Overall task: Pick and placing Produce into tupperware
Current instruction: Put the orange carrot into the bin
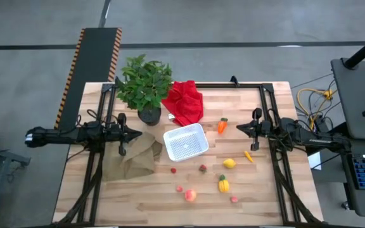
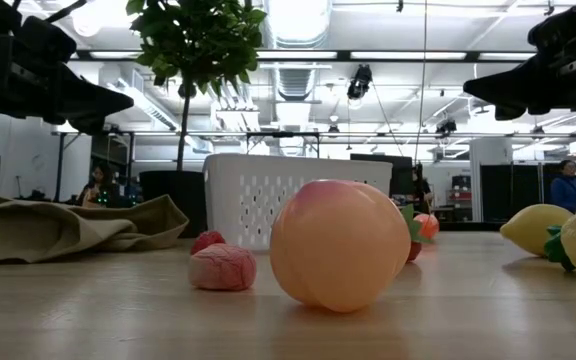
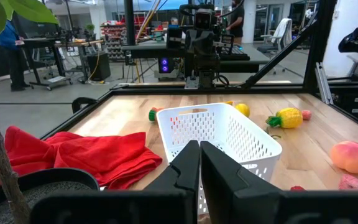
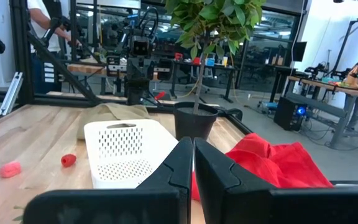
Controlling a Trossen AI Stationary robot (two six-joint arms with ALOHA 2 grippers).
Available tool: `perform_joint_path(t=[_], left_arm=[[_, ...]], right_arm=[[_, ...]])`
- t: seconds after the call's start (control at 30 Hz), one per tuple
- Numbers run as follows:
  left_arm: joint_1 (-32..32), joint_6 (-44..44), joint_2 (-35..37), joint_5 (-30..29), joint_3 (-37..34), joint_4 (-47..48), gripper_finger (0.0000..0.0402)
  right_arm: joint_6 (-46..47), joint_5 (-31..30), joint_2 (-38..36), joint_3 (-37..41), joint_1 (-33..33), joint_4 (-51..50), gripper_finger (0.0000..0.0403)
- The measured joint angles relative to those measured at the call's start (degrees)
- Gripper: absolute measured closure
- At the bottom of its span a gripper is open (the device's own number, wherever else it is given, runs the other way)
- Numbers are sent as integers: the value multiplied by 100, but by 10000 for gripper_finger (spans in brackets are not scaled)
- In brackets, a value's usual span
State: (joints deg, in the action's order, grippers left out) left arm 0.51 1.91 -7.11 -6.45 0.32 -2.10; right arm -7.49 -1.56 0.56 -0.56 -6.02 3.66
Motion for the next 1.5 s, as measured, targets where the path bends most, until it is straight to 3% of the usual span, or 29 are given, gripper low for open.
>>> perform_joint_path(t=[0.17,0.43,0.63,0.73,0.97,1.13,1.27,1.4,1.5], left_arm=[[0,3,0,-1,0,-72,402],[0,21,-1,-7,0,-249,402],[-14,478,-159,-924,0,-1172,402],[-15,751,-320,-1040,0,-1587,401],[-15,813,-829,-1039,141,-1836,363],[-16,909,-1197,-1042,317,-2100,313],[-15,1074,-1386,-1045,313,-2817,297],[-15,1204,-1456,-1052,302,-3300,297],[-15,1209,-1409,-1052,363,-3484,297]], right_arm=[[17,0,1,-1,0,4,394],[1164,0,7,-1,-2,146,394],[1369,-446,114,-2,-2,1124,391],[1463,-539,358,-110,6,1307,367],[1655,-645,2078,-1398,12,1068,263],[2121,-1260,3817,-2807,10,259,207],[2716,-2159,4924,-3885,5,-642,198],[3394,-3071,5804,-4917,-3,-2158,207],[3921,-3343,6355,-5603,-4,-3238,214]])
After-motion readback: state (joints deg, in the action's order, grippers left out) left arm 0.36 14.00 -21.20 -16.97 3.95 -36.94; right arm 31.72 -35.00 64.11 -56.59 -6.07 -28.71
